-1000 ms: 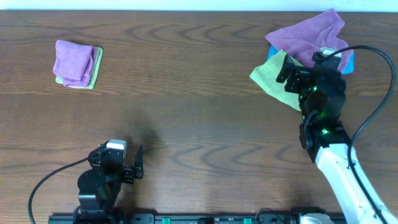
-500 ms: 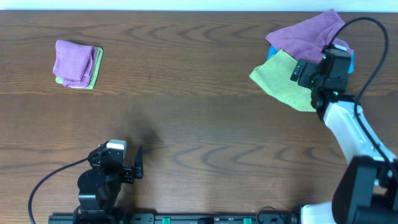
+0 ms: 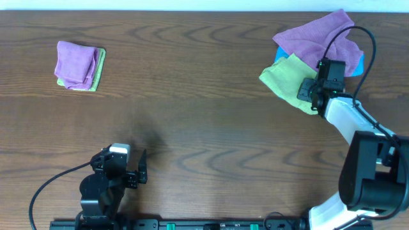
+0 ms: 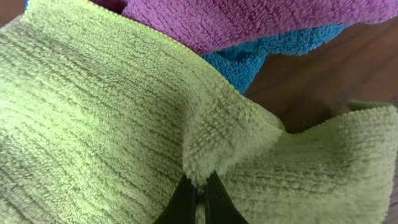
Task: Fold the cloth
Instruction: 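Drag the green cloth leftward toward table center with the right gripper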
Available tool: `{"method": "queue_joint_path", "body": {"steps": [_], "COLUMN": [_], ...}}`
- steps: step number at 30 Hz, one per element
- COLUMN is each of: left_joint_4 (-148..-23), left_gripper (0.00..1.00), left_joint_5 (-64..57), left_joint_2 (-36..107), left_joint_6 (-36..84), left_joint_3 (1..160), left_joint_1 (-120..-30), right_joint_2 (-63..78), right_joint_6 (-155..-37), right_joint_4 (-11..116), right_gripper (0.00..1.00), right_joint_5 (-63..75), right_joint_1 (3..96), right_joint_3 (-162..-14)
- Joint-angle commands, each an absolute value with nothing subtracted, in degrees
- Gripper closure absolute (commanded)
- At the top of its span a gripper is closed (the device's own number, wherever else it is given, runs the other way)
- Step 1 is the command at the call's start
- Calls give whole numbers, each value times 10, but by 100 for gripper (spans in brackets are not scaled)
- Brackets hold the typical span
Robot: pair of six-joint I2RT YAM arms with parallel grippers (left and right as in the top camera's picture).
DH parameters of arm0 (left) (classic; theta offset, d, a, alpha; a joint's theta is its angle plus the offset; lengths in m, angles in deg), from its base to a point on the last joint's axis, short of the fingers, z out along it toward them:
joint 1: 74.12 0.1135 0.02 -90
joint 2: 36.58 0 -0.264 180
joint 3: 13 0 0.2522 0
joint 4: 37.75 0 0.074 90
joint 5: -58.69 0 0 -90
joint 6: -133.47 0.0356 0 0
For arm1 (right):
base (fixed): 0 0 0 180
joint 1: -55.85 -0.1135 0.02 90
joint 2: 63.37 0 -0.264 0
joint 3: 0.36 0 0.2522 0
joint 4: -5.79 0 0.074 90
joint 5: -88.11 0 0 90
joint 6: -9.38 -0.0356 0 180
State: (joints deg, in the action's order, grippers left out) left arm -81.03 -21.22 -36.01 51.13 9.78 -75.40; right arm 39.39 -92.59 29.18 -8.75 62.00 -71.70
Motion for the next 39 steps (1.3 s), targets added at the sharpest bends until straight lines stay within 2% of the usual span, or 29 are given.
{"method": "queue_joint_path", "body": {"steps": [1,10,15,20,21,22,23,29,34,37,39], "left_joint_4": [-810,-810,-810,-810,-810,-810,-810,-810,-810,-810,-810], "left_gripper": [5,5,5,5,5,5,5,5,5,5,5], "left_joint_5": [-214,-214,-214,-214,-214,-214,-214,-214,-214,-214,-214], "left_joint_2": [-363,-363,-363,-363,-363,-363,-363,-363,-363,-363,-363], "left_joint_6": [510,510,510,510,510,510,510,510,510,510,510], "left_joint_3": [89,89,89,89,89,89,89,89,89,89,89], "left_joint_1": [-752,-752,-752,-752,-752,-752,-752,-752,-752,-752,-752], "right_joint_2": [398,313,207,149,140,133,126,115,129,159,189], "right_joint_6": [-932,-954,-954,-954,-951,-949,-949,-978,-939,-893,-893], "right_joint_4": [293,292,292,292,292,293,295,336,446,483,485], "right_gripper": [99,99,99,99,86,51,1,1,1,13,15], "right_joint_5": [-84,45,136,151,149,140,125,121,121,120,120], "right_joint_1": [618,575,475,346,323,309,299,297,295,295,295], "right_joint_3": [-722,-735,-757,-778,-779,-779,-779,-779,-778,-777,-777]}}
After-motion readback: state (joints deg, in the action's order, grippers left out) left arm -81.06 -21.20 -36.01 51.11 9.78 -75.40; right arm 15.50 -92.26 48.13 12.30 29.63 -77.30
